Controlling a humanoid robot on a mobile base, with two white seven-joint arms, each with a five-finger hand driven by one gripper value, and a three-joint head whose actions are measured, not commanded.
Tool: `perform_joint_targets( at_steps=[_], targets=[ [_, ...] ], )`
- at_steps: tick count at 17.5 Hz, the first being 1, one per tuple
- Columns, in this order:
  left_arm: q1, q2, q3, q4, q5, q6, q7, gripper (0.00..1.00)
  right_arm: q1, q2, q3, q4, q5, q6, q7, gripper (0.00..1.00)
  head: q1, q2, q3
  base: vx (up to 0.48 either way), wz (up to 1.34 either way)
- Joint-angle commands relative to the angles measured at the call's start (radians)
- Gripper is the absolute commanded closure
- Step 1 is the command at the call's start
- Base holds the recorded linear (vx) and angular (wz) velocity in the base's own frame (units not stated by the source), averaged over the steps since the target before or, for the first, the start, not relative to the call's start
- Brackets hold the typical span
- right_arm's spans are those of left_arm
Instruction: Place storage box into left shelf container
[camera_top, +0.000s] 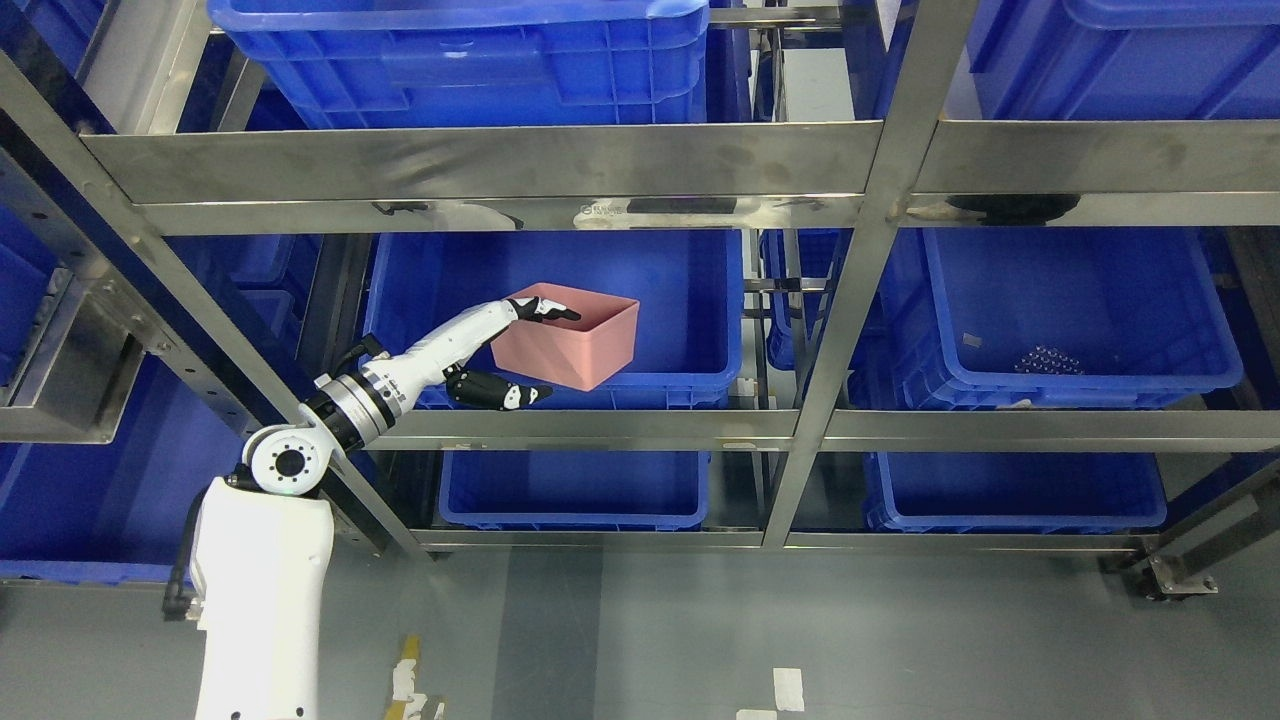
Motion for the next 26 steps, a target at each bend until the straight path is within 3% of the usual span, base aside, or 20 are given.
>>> perform_joint_targets(
  at_steps=[1,3,7,12,15,17,21,23,26],
  targets=[
    [-0.008,-0.026,0.035,0.045,-0.001,-0.012,0.028,0.22,0.008,-0.017,0.000,-0.017,-0.003,0.000,0.000,0.00,0.0000,0.000,0.000,0.000,0.00],
    [-0.031,-0.026,0.032,0.043,-0.001,-0.012,0.062,0.22,0.008,-0.017,0.000,-0.017,-0.003,0.000,0.000,0.00,0.0000,0.000,0.000,0.000,0.00],
    [-0.038,-0.026,0.020,0.011,0.003,-0.015,0.061,0.12,0.008,-0.017,0.000,-0.017,-0.003,0.000,0.000,0.00,0.0000,0.000,0.000,0.000,0.00],
    [0.037,-0.026,-0.047,-0.064,0.032,-0.015,0.056,0.12,0.008,-0.017,0.000,-0.017,-0.003,0.000,0.000,0.00,0.0000,0.000,0.000,0.000,0.00],
    [0.115,-0.026,-0.173,-0.112,0.323,-0.007,0.096,0.07,0.008,-0.017,0.000,-0.017,-0.003,0.000,0.000,0.00,0.0000,0.000,0.000,0.000,0.00],
    [0.184,-0.026,-0.208,-0.165,0.408,0.002,0.236,0.02,0.008,-0.017,0.000,-0.017,-0.003,0.000,0.000,0.00,0.0000,0.000,0.000,0.000,0.00],
    [0.391,-0.026,-0.366,-0.340,0.437,0.029,0.710,0.00,0.008,-0.017,0.000,-0.017,-0.003,0.000,0.000,0.00,0.0000,0.000,0.000,0.000,0.00],
    [0.461,-0.026,-0.417,-0.457,0.489,0.115,0.800,0.00,0.008,-0.017,0.000,-0.017,-0.003,0.000,0.000,0.00,0.0000,0.000,0.000,0.000,0.00],
    [0.498,-0.026,-0.422,-0.598,0.555,0.241,0.828,0.00,0.008,-0.017,0.000,-0.017,-0.003,0.000,0.000,0.00,0.0000,0.000,0.000,0.000,0.00]
  ],
)
